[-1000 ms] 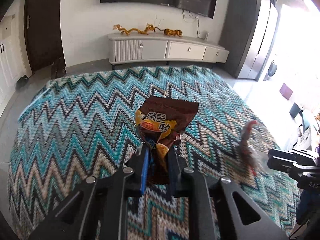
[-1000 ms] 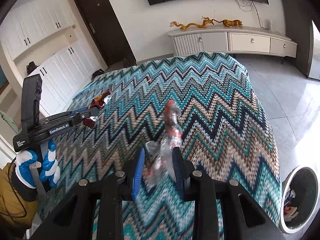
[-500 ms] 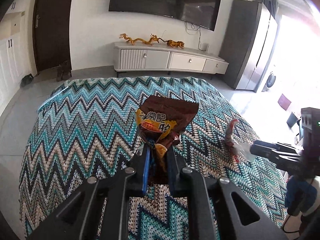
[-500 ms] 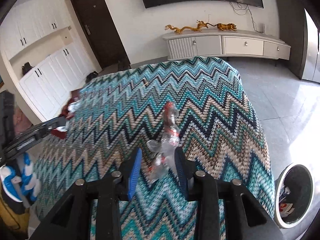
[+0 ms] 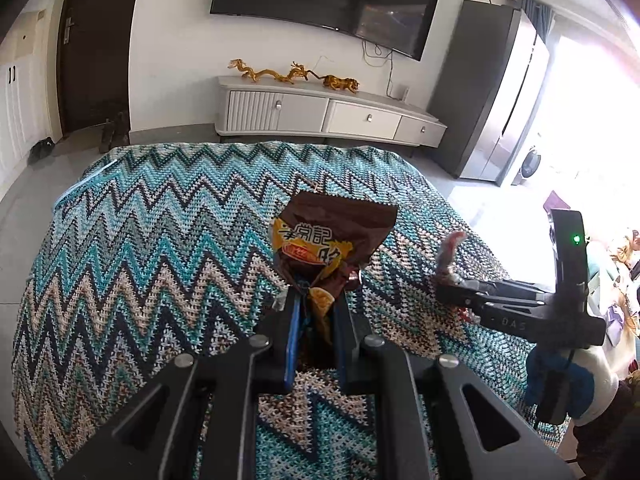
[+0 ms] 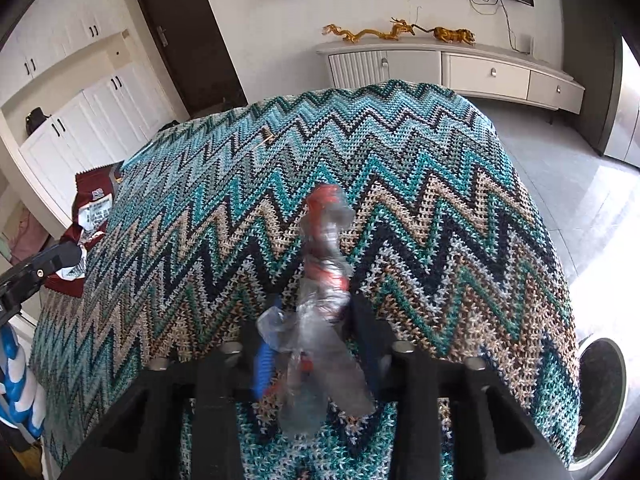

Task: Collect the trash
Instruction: 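Lift the bottle and snack bag and carry both tools over the bin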

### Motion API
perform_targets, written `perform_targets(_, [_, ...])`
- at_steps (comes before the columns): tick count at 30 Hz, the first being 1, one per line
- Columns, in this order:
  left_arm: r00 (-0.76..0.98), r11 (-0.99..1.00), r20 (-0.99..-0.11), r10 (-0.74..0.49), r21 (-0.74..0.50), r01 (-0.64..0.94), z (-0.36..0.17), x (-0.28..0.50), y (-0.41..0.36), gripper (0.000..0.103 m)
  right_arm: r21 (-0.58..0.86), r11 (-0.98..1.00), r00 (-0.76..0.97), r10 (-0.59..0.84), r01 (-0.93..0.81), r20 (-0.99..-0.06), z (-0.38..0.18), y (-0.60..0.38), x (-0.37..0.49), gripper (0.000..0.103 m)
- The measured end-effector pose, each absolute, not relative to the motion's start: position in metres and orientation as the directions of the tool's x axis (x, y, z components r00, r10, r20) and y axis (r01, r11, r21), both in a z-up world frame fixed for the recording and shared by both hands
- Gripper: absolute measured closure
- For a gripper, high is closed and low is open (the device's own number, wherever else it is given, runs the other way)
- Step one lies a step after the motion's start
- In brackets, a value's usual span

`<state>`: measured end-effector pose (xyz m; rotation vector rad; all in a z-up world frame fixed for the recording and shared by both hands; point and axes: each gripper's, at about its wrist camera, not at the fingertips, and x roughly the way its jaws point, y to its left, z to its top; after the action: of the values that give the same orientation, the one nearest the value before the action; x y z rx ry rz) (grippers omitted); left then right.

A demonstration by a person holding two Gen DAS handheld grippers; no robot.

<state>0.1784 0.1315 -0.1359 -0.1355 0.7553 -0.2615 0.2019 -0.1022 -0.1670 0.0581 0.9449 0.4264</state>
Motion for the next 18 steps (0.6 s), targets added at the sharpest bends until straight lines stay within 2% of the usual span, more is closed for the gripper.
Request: perform_targets(18, [0.762,0.97,-0.601,-0.242,-0.152,0.189,-0.105,0.13,0.111,0.089,0.331,0.855,0.581,0.515,-0.399,-0.63,-0.104,-0.126,0.129,0.082])
